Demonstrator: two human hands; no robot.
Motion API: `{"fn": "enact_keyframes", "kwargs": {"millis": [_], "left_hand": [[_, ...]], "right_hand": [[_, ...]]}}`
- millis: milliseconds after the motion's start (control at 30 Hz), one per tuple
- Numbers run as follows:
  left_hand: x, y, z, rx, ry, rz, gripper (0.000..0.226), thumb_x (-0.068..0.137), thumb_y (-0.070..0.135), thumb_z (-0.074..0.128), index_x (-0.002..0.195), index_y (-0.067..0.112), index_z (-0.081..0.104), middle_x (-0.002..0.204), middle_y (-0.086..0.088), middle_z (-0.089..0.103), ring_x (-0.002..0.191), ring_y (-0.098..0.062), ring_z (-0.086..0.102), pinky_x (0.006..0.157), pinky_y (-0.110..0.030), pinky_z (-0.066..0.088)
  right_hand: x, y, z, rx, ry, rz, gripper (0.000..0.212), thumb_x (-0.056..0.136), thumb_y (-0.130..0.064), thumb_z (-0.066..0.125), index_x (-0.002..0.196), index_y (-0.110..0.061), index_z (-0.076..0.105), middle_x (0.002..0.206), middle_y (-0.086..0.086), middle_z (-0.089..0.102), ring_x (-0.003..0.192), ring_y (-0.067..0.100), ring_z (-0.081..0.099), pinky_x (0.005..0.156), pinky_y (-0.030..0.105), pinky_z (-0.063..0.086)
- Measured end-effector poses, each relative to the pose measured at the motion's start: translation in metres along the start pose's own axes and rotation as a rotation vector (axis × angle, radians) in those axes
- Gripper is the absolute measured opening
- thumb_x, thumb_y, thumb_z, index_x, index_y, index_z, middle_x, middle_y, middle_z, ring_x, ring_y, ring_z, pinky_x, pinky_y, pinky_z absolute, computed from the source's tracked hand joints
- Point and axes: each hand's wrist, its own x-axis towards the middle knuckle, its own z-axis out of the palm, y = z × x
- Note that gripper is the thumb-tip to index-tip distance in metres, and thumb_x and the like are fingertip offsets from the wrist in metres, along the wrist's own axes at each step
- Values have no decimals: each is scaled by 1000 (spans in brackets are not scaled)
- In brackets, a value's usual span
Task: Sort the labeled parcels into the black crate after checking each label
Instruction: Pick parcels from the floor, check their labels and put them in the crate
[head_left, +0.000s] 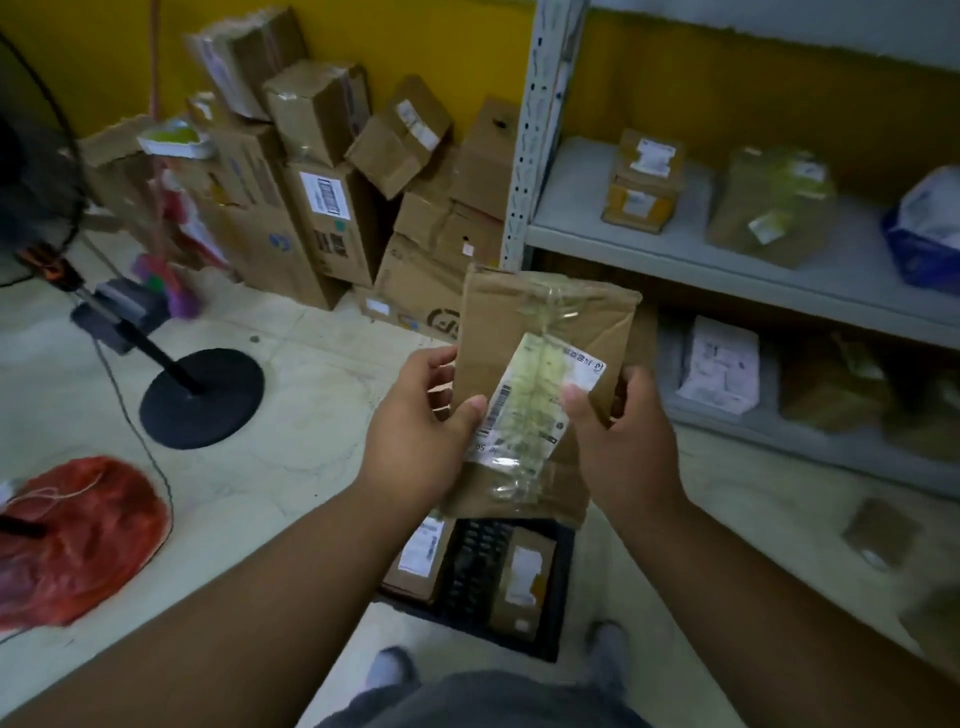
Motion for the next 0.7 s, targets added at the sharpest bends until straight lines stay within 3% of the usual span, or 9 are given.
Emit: {"fn": "enact_keyframes", "kwargs": {"millis": [133, 333, 500, 600, 700], "left_hand": [[29, -24, -12, -21, -131, -8, 37, 88, 25, 73, 116, 42, 54, 103, 23, 68, 83, 13, 65, 72, -20, 52], [44, -67, 13, 46, -351, -75, 36, 89, 28, 71, 115, 43, 50, 100, 23, 67, 81, 16, 63, 64, -19, 55], [66, -165, 55, 30, -373, -201, 40, 92, 19, 65, 119, 48, 58, 92, 35, 69, 80, 13, 66, 53, -7, 50], [86, -233, 82, 69, -447, -197, 56, 93, 11, 57, 103, 66, 60, 86, 34, 70, 75, 12, 68, 51, -6, 48], [86, -313, 107, 65, -529, -242, 72, 91, 4, 55, 94, 76, 57, 87, 38, 69, 78, 16, 65, 54, -3, 47]], "right_hand": [[-10, 1, 26, -81, 84, 89, 19, 95, -42, 61, 106, -43, 46, 88, -31, 57, 79, -17, 57, 60, 5, 40], [-29, 42, 46, -178, 172, 258, 24, 97, -36, 59, 120, -28, 54, 94, -25, 58, 81, -3, 55, 64, 4, 33], [-23, 132, 110, -229, 155, 389, 20, 99, -35, 56, 117, -28, 53, 89, -21, 57, 88, 11, 64, 64, 16, 43], [-11, 195, 159, -216, 164, 443, 25, 100, -32, 55, 123, -24, 53, 99, -10, 63, 95, 19, 66, 75, 28, 50], [-21, 262, 201, -247, 165, 490, 31, 101, -29, 54, 130, -19, 51, 113, 2, 67, 102, 25, 65, 80, 29, 48]]}}
